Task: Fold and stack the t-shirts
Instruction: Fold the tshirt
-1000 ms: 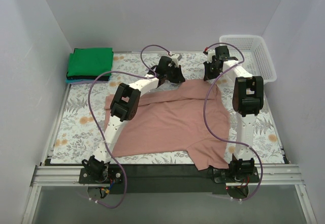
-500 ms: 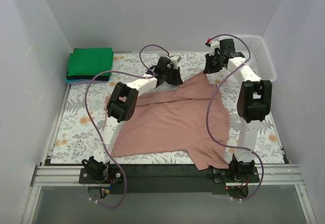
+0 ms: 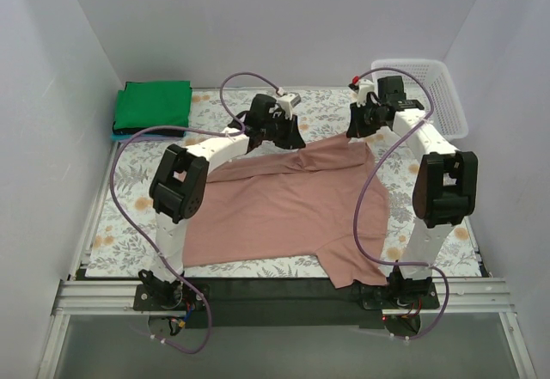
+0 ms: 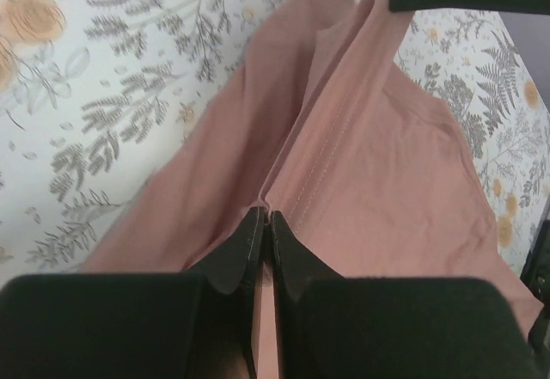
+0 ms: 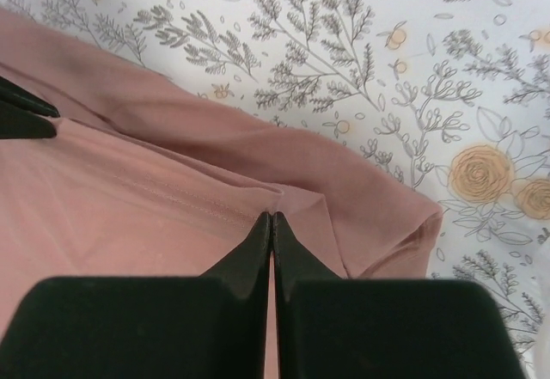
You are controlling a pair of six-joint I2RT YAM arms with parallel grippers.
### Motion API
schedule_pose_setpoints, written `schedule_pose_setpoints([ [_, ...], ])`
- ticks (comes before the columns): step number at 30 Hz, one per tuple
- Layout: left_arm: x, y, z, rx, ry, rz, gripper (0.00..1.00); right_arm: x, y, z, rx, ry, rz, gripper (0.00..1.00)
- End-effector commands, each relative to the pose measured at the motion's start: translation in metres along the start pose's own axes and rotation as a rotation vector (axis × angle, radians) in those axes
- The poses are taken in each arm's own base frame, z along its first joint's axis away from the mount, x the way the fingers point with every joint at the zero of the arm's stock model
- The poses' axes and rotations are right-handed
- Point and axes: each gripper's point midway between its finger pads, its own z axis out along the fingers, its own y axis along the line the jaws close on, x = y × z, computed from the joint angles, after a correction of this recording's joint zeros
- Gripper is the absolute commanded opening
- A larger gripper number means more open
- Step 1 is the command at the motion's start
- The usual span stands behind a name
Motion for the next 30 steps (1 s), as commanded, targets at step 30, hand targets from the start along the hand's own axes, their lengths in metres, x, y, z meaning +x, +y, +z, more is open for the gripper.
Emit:
schedule_pose_setpoints([
  [30, 0.109, -0.074, -0.040, 0.149, 0.244, 0.043, 0.00, 0.092, 0.029, -0.049, -0.003, 0.108, -0.106, 0.01],
])
